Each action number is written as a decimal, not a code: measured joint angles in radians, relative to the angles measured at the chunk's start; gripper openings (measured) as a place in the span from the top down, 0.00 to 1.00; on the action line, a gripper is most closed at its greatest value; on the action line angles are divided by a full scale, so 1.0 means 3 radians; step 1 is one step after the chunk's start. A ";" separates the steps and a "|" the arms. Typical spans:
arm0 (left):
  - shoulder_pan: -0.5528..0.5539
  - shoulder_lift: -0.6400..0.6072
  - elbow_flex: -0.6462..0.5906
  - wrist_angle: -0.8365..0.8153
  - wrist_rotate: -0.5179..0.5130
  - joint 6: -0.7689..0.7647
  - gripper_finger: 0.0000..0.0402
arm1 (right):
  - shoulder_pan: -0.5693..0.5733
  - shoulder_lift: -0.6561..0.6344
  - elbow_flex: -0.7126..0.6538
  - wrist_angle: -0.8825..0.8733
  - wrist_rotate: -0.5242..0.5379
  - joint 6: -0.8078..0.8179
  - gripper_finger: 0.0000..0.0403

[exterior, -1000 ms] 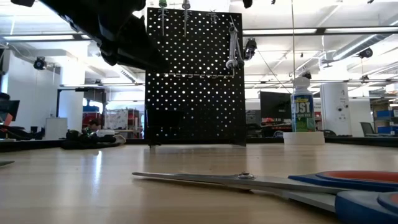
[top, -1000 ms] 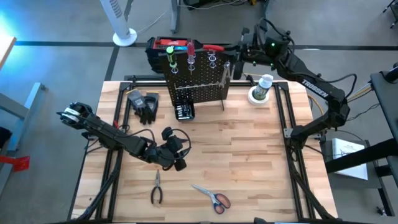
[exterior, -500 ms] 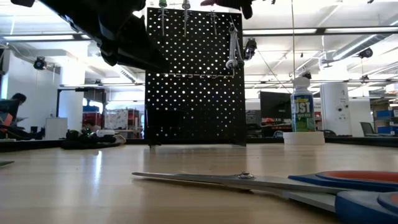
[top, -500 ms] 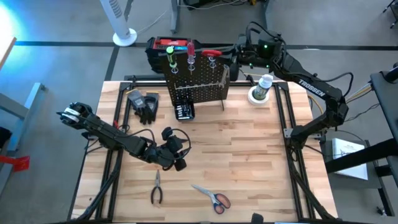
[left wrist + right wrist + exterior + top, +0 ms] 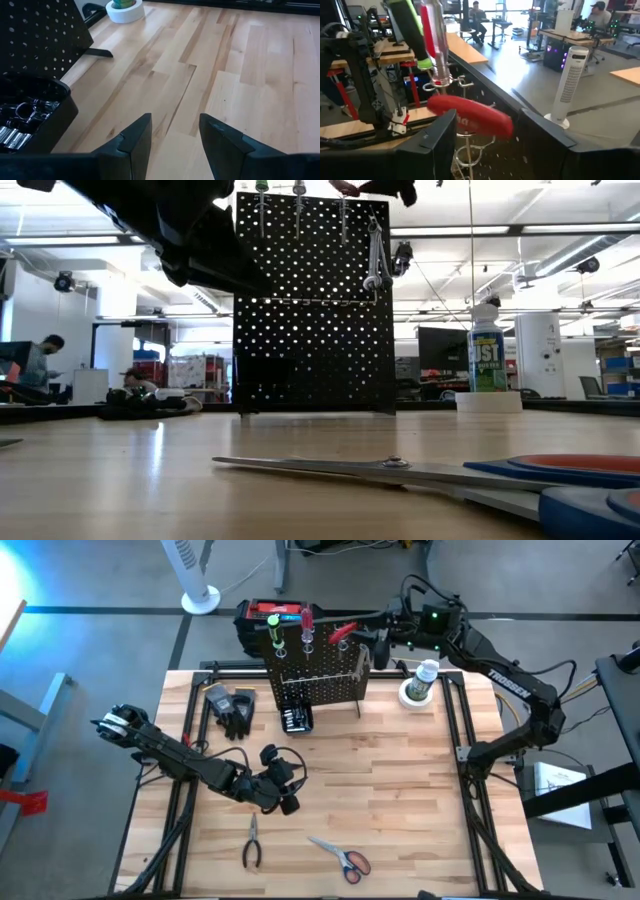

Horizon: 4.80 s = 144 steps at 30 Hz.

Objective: Hang tools onto peg board
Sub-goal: Hang the blue scissors on the pegboard

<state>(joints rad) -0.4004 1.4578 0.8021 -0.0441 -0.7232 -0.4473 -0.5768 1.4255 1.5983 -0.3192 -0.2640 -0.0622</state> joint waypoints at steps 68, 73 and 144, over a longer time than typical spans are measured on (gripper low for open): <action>-0.0369 0.1678 0.1022 -0.0150 0.1539 0.0770 0.61 | 0.2906 0.0621 -0.3358 0.2117 -0.0044 0.1159 0.73; -0.0346 0.1867 0.1259 -0.0175 0.2051 0.0864 0.61 | 0.2943 0.0792 -0.3127 0.2035 -0.0611 0.1217 0.75; -0.0209 0.2157 0.1640 -0.0702 0.0793 0.0147 1.00 | 0.2847 0.0201 -0.3677 0.1437 0.1761 0.2956 0.47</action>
<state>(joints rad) -0.4629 2.1048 1.2942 -0.2546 -0.4854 -0.4033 0.2771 1.4857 0.4951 0.1118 0.2645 0.8244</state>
